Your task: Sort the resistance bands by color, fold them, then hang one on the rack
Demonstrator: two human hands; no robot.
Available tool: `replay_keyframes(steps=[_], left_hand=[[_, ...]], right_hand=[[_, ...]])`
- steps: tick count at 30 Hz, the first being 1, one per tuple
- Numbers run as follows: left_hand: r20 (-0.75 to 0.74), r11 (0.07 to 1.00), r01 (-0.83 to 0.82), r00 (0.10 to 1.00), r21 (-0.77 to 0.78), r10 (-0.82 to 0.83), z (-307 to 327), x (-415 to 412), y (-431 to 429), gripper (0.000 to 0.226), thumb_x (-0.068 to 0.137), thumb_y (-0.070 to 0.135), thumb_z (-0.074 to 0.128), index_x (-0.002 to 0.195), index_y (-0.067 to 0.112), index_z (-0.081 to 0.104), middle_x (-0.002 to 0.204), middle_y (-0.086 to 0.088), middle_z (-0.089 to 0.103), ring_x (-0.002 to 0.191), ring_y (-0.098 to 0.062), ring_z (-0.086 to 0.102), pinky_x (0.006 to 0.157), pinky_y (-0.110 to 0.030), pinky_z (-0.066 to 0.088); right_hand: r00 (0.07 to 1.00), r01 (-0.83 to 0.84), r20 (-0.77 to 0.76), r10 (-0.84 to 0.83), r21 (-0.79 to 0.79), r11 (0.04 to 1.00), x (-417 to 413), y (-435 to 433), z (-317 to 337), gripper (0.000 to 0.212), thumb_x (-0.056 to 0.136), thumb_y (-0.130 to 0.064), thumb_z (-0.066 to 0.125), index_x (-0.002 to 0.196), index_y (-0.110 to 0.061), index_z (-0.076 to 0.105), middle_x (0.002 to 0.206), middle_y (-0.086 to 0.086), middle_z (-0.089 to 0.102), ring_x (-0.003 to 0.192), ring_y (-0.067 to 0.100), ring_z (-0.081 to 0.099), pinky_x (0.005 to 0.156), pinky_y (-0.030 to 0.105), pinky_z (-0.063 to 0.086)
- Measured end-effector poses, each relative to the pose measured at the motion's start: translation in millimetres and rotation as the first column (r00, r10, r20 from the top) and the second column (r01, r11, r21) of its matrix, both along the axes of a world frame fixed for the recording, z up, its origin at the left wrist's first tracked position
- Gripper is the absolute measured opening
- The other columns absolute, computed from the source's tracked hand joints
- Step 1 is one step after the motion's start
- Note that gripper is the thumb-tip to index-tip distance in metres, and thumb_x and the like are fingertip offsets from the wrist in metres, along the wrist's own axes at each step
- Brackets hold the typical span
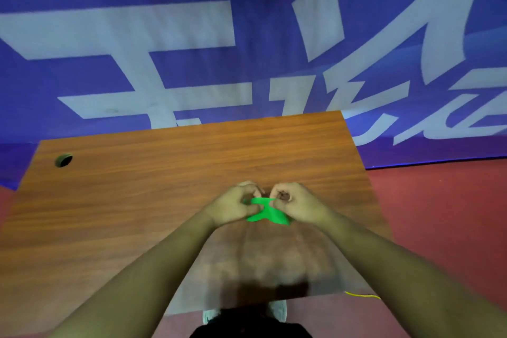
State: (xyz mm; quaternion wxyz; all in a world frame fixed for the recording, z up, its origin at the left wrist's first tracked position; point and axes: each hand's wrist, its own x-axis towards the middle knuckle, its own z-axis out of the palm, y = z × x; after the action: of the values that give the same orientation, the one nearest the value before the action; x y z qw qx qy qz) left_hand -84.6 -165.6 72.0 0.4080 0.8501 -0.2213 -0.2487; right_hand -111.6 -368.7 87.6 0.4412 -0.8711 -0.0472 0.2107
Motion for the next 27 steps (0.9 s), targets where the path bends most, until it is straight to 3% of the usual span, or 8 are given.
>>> replay_keyframes(steps=[3, 5, 7, 12, 16, 19, 23, 27], left_hand=[[0.072, 0.999, -0.029, 0.997, -0.033, 0.031, 53, 23, 17, 0.012, 0.079, 0.022, 0.065, 0.087, 0.013, 0.062, 0.081, 0.008, 0.055, 0.074, 0.006, 0.050, 0.070, -0.012, 0.038], [0.109, 0.997, -0.041, 0.993, -0.060, 0.047, 85, 36, 29, 0.011, 0.080, 0.030, 0.063, 0.085, 0.021, 0.058, 0.078, 0.005, 0.056, 0.072, -0.003, 0.048, 0.072, -0.026, 0.042], [0.156, 0.993, -0.042, 0.986, -0.107, 0.059, 117, 48, 40, 0.013, 0.082, 0.029, 0.063, 0.088, 0.019, 0.058, 0.085, -0.004, 0.061, 0.082, -0.014, 0.055, 0.082, -0.033, 0.044], [0.143, 0.957, -0.063, 0.984, -0.282, 0.107, 195, 63, 63, 0.047, 0.075, 0.035, 0.073, 0.115, 0.019, 0.053, 0.106, -0.010, 0.059, 0.099, -0.010, 0.056, 0.094, -0.024, 0.046], [0.310, 0.983, -0.012, 0.948, -0.182, 0.069, 250, 65, 78, 0.071, 0.075, 0.025, 0.083, 0.132, 0.029, 0.041, 0.112, 0.005, 0.054, 0.108, -0.005, 0.056, 0.096, -0.014, 0.042], [0.451, 0.990, 0.017, 0.891, -0.141, 0.049, 285, 70, 87, 0.066, 0.080, 0.014, 0.079, 0.129, 0.035, 0.040, 0.105, 0.002, 0.053, 0.097, -0.009, 0.054, 0.090, -0.018, 0.043], [0.521, 0.985, 0.028, 0.851, -0.170, 0.066, 323, 80, 99, 0.051, 0.081, 0.007, 0.075, 0.118, 0.025, 0.047, 0.099, 0.000, 0.056, 0.088, -0.011, 0.053, 0.088, -0.034, 0.045], [0.556, 0.967, 0.021, 0.822, -0.253, 0.128, 352, 89, 103, 0.029, 0.081, 0.024, 0.071, 0.104, 0.025, 0.054, 0.089, -0.003, 0.058, 0.081, -0.030, 0.053, 0.081, -0.052, 0.047]], right_hand=[[0.996, -0.031, 0.083, 0.023, 0.092, 0.995, 28, 14, 51, 0.018, 0.085, 0.002, 0.064, 0.076, -0.014, 0.062, 0.068, 0.002, 0.058, 0.063, 0.009, 0.050, 0.061, 0.027, 0.040], [0.991, -0.045, 0.132, 0.025, 0.149, 0.988, 43, 24, 85, 0.015, 0.085, 0.005, 0.064, 0.077, -0.008, 0.063, 0.065, -0.002, 0.055, 0.059, 0.001, 0.047, 0.059, 0.020, 0.038], [0.986, -0.040, 0.167, 0.006, 0.202, 0.979, 57, 34, 119, 0.008, 0.084, 0.000, 0.066, 0.078, -0.005, 0.064, 0.066, 0.002, 0.053, 0.061, 0.005, 0.045, 0.059, 0.022, 0.034], [0.978, 0.055, 0.169, -0.125, 0.368, 0.928, 85, 56, 194, 0.007, 0.069, -0.024, 0.064, 0.067, -0.018, 0.059, 0.066, 0.005, 0.052, 0.066, 0.016, 0.044, 0.061, 0.030, 0.031], [0.970, 0.094, 0.156, -0.189, 0.474, 0.876, 96, 67, 240, 0.006, 0.065, -0.021, 0.065, 0.064, -0.017, 0.061, 0.062, 0.001, 0.055, 0.061, 0.014, 0.047, 0.059, 0.030, 0.034], [0.973, 0.075, 0.147, -0.179, 0.530, 0.844, 102, 76, 269, 0.006, 0.068, -0.017, 0.066, 0.065, -0.015, 0.062, 0.062, 0.004, 0.053, 0.058, 0.015, 0.046, 0.055, 0.028, 0.033], [0.958, 0.038, 0.228, -0.174, 0.501, 0.865, 109, 83, 300, 0.015, 0.086, -0.004, 0.063, 0.074, -0.013, 0.062, 0.057, -0.001, 0.054, 0.051, 0.008, 0.047, 0.054, 0.025, 0.035], [0.906, -0.107, 0.410, -0.107, 0.465, 0.879, 106, 89, 326, 0.018, 0.082, -0.013, 0.062, 0.094, -0.025, 0.063, 0.077, 0.016, 0.057, 0.067, 0.023, 0.051, 0.063, 0.035, 0.039]])
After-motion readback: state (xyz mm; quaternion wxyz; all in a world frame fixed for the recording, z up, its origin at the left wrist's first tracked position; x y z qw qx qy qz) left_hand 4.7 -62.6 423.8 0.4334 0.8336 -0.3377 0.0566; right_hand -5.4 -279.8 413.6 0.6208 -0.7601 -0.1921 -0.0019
